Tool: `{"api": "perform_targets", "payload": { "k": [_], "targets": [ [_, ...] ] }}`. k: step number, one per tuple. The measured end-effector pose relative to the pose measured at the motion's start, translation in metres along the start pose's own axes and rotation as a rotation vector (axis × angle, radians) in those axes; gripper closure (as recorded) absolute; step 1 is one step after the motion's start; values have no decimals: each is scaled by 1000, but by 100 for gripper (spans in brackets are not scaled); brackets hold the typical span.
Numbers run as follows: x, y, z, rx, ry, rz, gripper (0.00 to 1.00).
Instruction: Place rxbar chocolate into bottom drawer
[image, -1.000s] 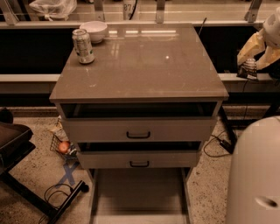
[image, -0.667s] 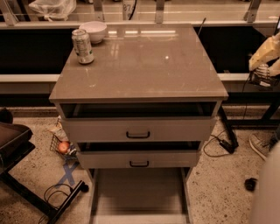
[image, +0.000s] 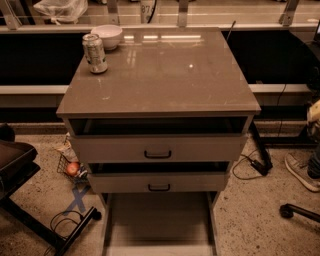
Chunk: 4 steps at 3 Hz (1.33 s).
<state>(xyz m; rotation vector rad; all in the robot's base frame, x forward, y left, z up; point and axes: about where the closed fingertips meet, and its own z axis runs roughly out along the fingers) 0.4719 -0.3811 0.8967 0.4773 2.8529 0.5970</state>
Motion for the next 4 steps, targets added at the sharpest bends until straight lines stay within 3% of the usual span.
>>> {"api": "perform_targets", "payload": {
  "k": [1, 2, 4],
  "targets": [
    [42, -26, 45, -63, 104, 81, 100],
    [72, -45, 86, -58, 197, 133, 100],
    [74, -46, 101, -82, 179, 167, 100]
  ]
}}
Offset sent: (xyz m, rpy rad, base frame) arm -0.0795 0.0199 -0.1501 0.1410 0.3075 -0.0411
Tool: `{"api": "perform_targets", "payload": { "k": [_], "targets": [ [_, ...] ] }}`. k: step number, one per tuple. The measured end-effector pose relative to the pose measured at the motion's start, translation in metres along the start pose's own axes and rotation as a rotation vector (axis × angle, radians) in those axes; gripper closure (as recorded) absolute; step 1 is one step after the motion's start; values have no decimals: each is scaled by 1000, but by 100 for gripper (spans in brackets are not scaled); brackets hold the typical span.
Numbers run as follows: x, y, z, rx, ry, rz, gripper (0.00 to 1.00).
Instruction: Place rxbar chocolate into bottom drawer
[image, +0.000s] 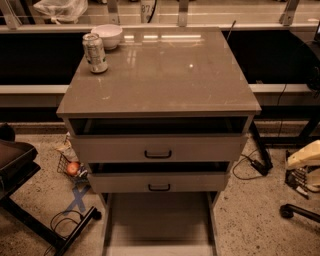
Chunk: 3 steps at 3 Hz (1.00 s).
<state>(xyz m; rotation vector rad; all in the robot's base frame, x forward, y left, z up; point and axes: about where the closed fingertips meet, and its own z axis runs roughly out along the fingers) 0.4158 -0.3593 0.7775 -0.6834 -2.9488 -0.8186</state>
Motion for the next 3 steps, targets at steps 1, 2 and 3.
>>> {"api": "perform_targets", "payload": {
  "k": [1, 2, 3],
  "targets": [
    [3, -15, 51, -101, -31, 105, 100],
    [-11, -33, 98, -183, -96, 194, 100],
    [-30, -72, 186, -221, -149, 331, 100]
  ]
}}
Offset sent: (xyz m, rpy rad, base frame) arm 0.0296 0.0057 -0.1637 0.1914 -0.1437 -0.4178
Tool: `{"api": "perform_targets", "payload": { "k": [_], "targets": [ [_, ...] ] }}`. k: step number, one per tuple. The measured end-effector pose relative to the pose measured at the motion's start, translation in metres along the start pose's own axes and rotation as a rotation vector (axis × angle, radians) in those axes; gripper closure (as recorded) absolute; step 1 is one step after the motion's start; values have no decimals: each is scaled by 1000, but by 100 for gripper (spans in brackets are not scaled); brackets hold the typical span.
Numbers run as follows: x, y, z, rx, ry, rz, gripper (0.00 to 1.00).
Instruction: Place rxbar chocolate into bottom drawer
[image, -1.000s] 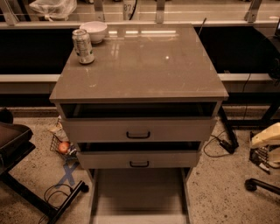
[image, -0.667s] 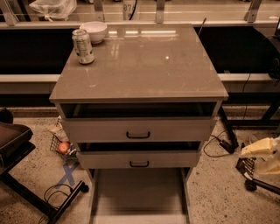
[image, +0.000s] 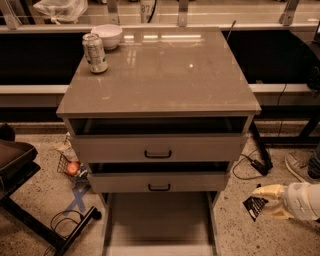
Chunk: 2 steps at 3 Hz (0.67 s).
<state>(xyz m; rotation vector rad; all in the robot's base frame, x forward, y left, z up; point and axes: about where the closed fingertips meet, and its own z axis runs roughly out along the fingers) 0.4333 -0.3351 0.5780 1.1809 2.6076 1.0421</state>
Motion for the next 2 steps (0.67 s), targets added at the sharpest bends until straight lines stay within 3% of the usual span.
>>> {"api": "perform_targets", "payload": {
  "k": [1, 2],
  "targets": [
    [-2, -1, 2, 1, -5, 2, 100],
    [6, -7, 25, 2, 28, 33, 100]
  ]
}}
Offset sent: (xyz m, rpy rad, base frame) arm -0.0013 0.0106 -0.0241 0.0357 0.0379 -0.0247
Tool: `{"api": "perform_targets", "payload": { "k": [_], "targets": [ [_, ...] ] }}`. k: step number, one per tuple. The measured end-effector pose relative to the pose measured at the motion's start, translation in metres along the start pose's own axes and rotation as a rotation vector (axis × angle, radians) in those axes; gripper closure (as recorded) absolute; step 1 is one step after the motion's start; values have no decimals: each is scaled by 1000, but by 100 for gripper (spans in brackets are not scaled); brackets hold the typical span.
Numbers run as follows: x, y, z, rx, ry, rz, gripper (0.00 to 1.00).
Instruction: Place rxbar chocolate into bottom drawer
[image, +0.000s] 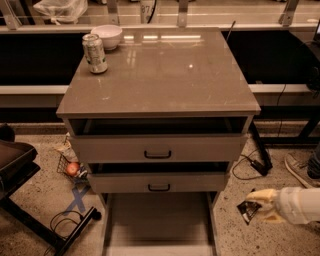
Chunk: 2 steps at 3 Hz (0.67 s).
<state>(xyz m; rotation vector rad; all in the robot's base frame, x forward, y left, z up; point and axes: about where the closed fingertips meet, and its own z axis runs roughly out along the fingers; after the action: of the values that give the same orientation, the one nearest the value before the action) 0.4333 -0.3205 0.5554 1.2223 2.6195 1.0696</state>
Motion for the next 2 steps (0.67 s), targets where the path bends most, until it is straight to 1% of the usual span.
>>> {"api": "perform_targets", "payload": {
  "k": [1, 2],
  "targets": [
    [11, -23, 46, 24, 31, 51, 100],
    [4, -48, 96, 30, 49, 117, 100]
  ]
}}
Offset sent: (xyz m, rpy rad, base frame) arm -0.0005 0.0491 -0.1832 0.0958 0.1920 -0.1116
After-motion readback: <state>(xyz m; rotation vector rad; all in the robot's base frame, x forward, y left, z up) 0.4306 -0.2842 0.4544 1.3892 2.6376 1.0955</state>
